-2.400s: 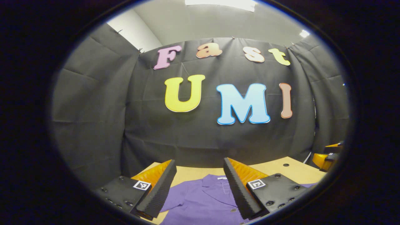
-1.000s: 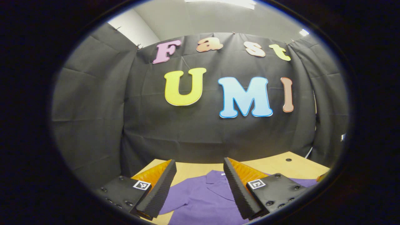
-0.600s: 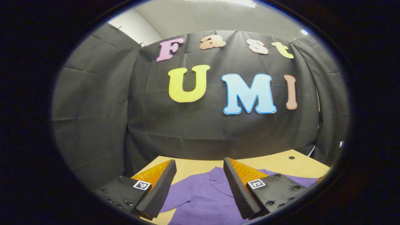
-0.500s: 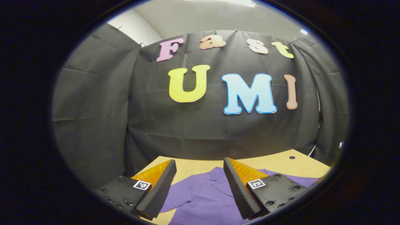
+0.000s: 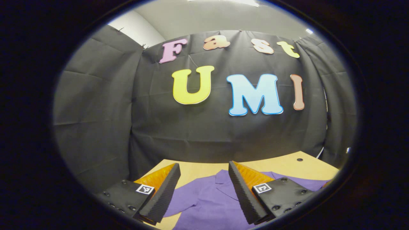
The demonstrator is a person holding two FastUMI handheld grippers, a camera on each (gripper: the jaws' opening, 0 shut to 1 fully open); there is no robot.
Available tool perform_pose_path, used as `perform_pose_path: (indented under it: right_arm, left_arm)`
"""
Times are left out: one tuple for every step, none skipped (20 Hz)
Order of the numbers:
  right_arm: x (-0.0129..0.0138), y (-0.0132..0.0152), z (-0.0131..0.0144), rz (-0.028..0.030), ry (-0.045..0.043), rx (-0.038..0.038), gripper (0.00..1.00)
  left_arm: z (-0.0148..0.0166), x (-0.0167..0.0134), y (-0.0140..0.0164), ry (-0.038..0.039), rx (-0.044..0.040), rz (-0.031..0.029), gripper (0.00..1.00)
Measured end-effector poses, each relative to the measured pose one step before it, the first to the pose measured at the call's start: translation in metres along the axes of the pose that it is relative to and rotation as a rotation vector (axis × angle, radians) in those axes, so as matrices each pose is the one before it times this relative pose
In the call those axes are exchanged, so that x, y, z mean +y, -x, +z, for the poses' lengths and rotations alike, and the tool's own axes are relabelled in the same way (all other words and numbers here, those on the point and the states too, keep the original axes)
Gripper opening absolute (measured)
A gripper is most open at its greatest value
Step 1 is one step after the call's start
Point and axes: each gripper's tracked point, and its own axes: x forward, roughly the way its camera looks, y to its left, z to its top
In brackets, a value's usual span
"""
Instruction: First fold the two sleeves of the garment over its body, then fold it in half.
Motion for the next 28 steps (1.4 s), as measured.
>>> perform_pose_path:
  right_arm:
    - [0.00408, -0.00037, -0.00037, 0.01814, 0.0095, 0.00071, 0.93]
    - [0.00266, -0.00046, 0.00197, 0.00134, -0.00415, 0.00187, 0.82]
    - [0.00203, -0.00168, -0.00002, 0.00263, -0.00212, 0.00192, 0.75]
    - [0.0027, 0.00013, 0.00172, 0.00209, -0.00565, -0.00091, 0.65]
    - [0.0017, -0.00177, 0.00087, -0.00415, -0.01422, 0.00571, 0.54]
    - [0.00029, 0.00018, 0.00035, 0.00462, 0.00602, 0.01074, 0.41]
    - [-0.00113, -0.00464, 0.00233, 0.01686, 0.00897, -0.00872, 0.41]
    - [0.00229, -0.00856, -0.00277, -0.00503, -0.03684, 0.00979, 0.25]
    - [0.00227, 0.00756, 0.00419, 0.01058, -0.01117, 0.00461, 0.08]
    - [0.00179, -0.00022, 0.00139, 0.01431, -0.00696, -0.00282, 0.1]
    - [-0.00129, 0.00054, 0.00372, 0.01011, 0.01161, -0.00638, 0.1]
    - [0.00385, -0.00621, 0.00725, 0.01988, 0.01488, -0.01837, 0.05]
    - [0.00024, 0.00653, 0.00124, 0.01653, 0.02709, -0.01457, 0.04]
    - [0.00005, 0.00341, 0.00493, 0.00341, 0.02897, -0.01595, 0.03]
    - [0.0004, 0.001, 0.00252, 0.00874, 0.02572, -0.01139, 0.03]
    - [0.00191, 0.00149, 0.00419, 0.01194, 0.01586, -0.01362, 0.02]
    - [0.00178, 0.00238, 0.00408, 0.01296, 0.00456, -0.01577, 0.02]
    - [0.0049, 0.00422, 0.00625, 0.02061, -0.0038, -0.01374, 0.02]
    - [0.00988, 0.00669, 0.00616, 0.01558, -0.00076, -0.01261, 0.02]
    - [0.00899, 0.00417, 0.00631, 0.01324, 0.00372, -0.01082, 0.02]
    - [0.00617, 0.00176, 0.00768, 0.01505, 0.00172, -0.01735, 0.02]
    - [0.0063, 0.00328, 0.00899, 0.01512, 0.00474, -0.01623, 0.02]
    - [0.00629, 0.00296, 0.00861, 0.01657, 0.00116, -0.01904, 0.02]
    - [0.00901, 0.00321, 0.01084, 0.01682, -0.00227, -0.01828, 0.05]
    - [0.00832, 0.00161, 0.00894, 0.0164, 0.00039, -0.01685, 0.02]
    - [0.0092, 0.00178, 0.0099, 0.01576, 0.00164, -0.01598, 0.02]
    - [0.00967, 0.00261, 0.00947, 0.01372, 0.00599, -0.01661, 0.02]
    - [0.0106, 0.00101, 0.01015, 0.01398, 0.01282, -0.01831, 0.02]
  left_arm:
    - [-0.0008, -0.00025, 0.00026, 0.00504, 0.00275, -0.00032, 0.95]
    - [-0.00112, -0.00044, 0.00016, 0.00351, 0.0015, -0.00012, 0.95]
    - [-0.00102, 0.00014, 0.00032, 0.00156, 0.00116, -0.0013, 0.95]
    - [-0.00098, 0.00057, 0.00077, -0.00081, -0.00078, 0.0017, 0.95]
    - [-0.00008, 0.00086, 0.00132, -0.00206, -0.00026, 0.00096, 0.94]
    - [-0.00014, 0.00121, 0.00052, -0.00311, -0.00027, 0.00167, 0.94]
    - [-0.00048, 0.00191, 0.00028, -0.00251, -0.00123, 0.00227, 0.94]
    - [-0.00074, 0.00149, 0.0005, -0.00012, -0.0004, 0.00083, 0.94]
    - [-0.00091, 0.00075, 0.00099, -0.00147, 0.0009, 0.00257, 0.95]
    - [0.00045, 0.00238, -0.00041, -0.00022, -0.00103, 0.00334, 0.95]
    - [-0.00026, 0.00123, 0.00008, 0.00108, -0.0001, 0.00331, 0.95]
    - [-0.00051, 0.00035, 0.00019, -0.00137, 0.00234, -0.00149, 0.95]
    - [-0.00053, 0.00064, 0.00001, -0.00342, 0.00129, 0.00039, 0.95]
    - [0.00105, -0.00009, -0.00008, -0.00216, -0.00226, -0.00004, 0.94]
    - [0.00074, 0.00077, -0.0013, -0.00184, -0.00259, -0.00031, 0.94]
    - [0.0005, -0.00011, -0.00041, -0.00147, -0.00128, 0.00029, 0.94]
    - [-0.00089, -0.00126, -0.00054, 0.00033, -0.00056, -0.00121, 0.94]
    - [-0.0004, -0.00117, -0.00073, 0.00229, -0.00044, -0.00237, 0.94]
    - [-0.00081, 0.00009, -0.00032, 0.00242, 0.00106, -0.00173, 0.94]
    - [-0.00109, -0.0004, -0.00115, 0.00264, 0.00137, -0.00122, 0.94]
    - [-0.00028, -0.00045, -0.00073, 0.00315, 0.0012, -0.0027, 0.94]
    - [-0.00072, 0.00034, -0.00107, 0.00141, 0.00103, 0.00092, 0.94]
    - [-0.00113, 0.00232, -0.00028, 0.00213, -0.00006, 0.00087, 0.94]
    - [-0.00088, 0.00194, -0.00078, 0.00394, 0.00108, 0.00176, 0.94]
    - [-0.00242, 0.00291, 0.00005, 0.0044, 0.00358, 0.00211, 0.94]
    - [-0.00221, 0.00392, 0.00039, 0.00405, 0.00321, 0.00471, 0.94]
    - [-0.00164, 0.00559, 0.00032, 0.00451, 0.00234, 0.00497, 0.94]
    - [-0.00162, 0.00518, -0.00005, 0.00459, 0.00174, 0.00563, 0.94]
